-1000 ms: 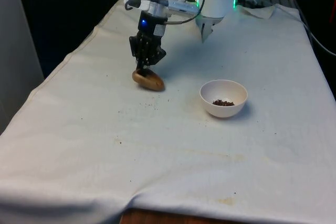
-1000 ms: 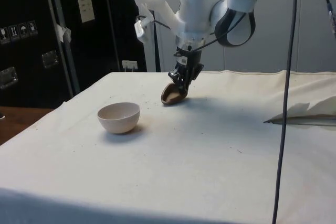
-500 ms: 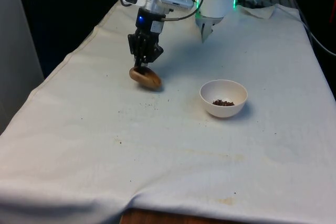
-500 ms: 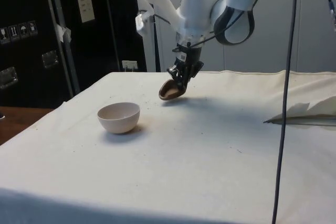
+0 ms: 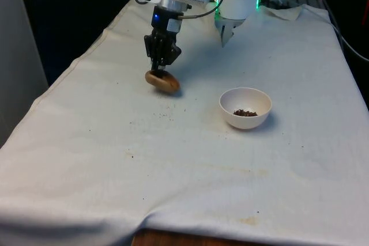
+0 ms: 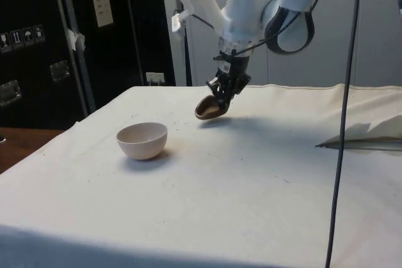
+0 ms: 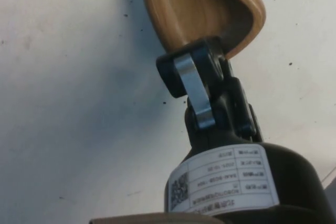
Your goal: Pour the coffee beans from the cup into the bowl.
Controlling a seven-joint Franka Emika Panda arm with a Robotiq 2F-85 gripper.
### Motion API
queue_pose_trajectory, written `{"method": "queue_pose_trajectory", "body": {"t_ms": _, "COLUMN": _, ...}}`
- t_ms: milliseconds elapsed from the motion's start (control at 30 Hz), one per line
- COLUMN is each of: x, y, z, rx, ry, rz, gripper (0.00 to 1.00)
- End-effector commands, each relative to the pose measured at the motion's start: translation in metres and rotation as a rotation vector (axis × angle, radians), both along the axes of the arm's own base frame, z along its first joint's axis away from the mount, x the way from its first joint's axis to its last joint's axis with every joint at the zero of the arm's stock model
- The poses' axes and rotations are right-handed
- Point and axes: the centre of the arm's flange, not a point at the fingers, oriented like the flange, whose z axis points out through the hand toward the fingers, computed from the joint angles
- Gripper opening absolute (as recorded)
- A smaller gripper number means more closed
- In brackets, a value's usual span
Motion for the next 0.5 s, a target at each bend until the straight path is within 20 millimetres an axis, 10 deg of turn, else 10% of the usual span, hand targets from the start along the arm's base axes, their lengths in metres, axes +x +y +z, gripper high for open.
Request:
{"method": "queue_pose_trajectory", "body": {"t_ms": 0, "x": -0.001, "y": 0.001, "z": -0.001, "rx": 0.005, "ry": -0.003, "rz": -0.001, "gripper": 0.00}}
{"method": "queue_pose_trajectory", "body": {"t_ms": 133, "x": -0.014, "y": 0.006, "z": -0.005, "rx": 0.043, "ry": -0.015, "rz": -0.008, "gripper": 0.05}}
{"method": "queue_pose_trajectory", "body": {"t_ms": 467, "x": -0.018, "y": 0.006, "z": -0.005, "rx": 0.051, "ry": -0.021, "rz": -0.013, "gripper": 0.58}}
